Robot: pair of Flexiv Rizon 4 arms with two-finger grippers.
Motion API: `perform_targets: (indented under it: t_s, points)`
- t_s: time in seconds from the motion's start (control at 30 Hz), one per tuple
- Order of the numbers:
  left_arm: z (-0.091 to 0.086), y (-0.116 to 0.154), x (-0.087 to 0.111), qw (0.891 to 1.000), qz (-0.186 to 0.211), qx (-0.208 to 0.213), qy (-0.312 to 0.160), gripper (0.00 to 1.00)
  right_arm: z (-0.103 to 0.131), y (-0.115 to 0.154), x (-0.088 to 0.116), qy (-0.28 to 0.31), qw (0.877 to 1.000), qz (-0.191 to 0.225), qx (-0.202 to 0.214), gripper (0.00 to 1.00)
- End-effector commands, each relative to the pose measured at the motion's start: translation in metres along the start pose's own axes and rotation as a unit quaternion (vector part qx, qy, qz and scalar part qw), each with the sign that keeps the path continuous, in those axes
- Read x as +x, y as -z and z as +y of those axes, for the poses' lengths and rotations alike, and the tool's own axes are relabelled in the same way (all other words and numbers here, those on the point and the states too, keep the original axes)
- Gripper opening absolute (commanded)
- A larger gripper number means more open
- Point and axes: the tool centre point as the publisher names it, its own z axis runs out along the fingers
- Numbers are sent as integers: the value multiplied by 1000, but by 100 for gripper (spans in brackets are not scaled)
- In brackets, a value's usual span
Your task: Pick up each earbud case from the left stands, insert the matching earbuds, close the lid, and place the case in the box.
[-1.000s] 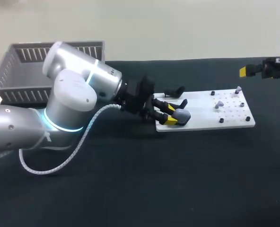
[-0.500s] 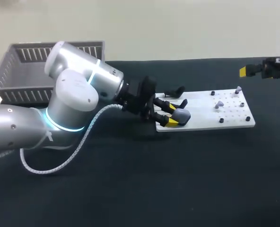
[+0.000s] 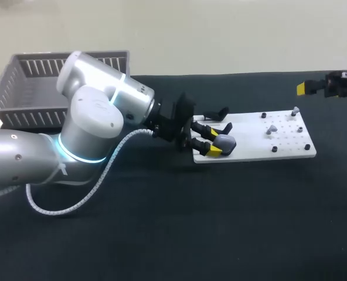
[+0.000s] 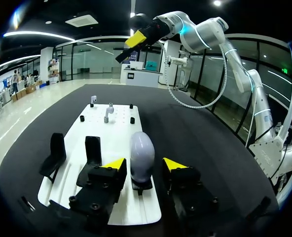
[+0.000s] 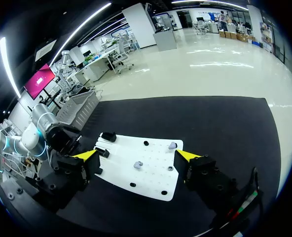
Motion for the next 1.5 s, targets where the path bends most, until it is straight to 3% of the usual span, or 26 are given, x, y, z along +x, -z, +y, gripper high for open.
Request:
perform_targets:
  t_s: [0.03, 0.23, 0.3, 0.6, 1.07, 1.5]
  points:
    - [3, -3, 0, 1000, 2, 1, 0, 44, 0, 0, 0, 0, 1000, 0, 0, 100]
    - [4, 0, 0, 1000, 2, -3, 1, 30, 0, 0, 0, 0, 1000, 0, 0, 100]
    - [4, 3, -2, 1000, 0, -6, -1, 0, 0, 0, 0, 0, 1000, 0, 0, 100]
    - [-6, 26, -15, 999, -32, -11, -15, 0, 0, 0, 0, 0, 1000, 0, 0, 100]
    - [-23, 71, -51, 988, -153, -14, -18, 0, 0, 0, 0, 0, 1000, 0, 0, 100]
    - [-27, 77, -60, 984, -174, -26, -32, 0, 0, 0, 0, 0, 1000, 0, 0, 100]
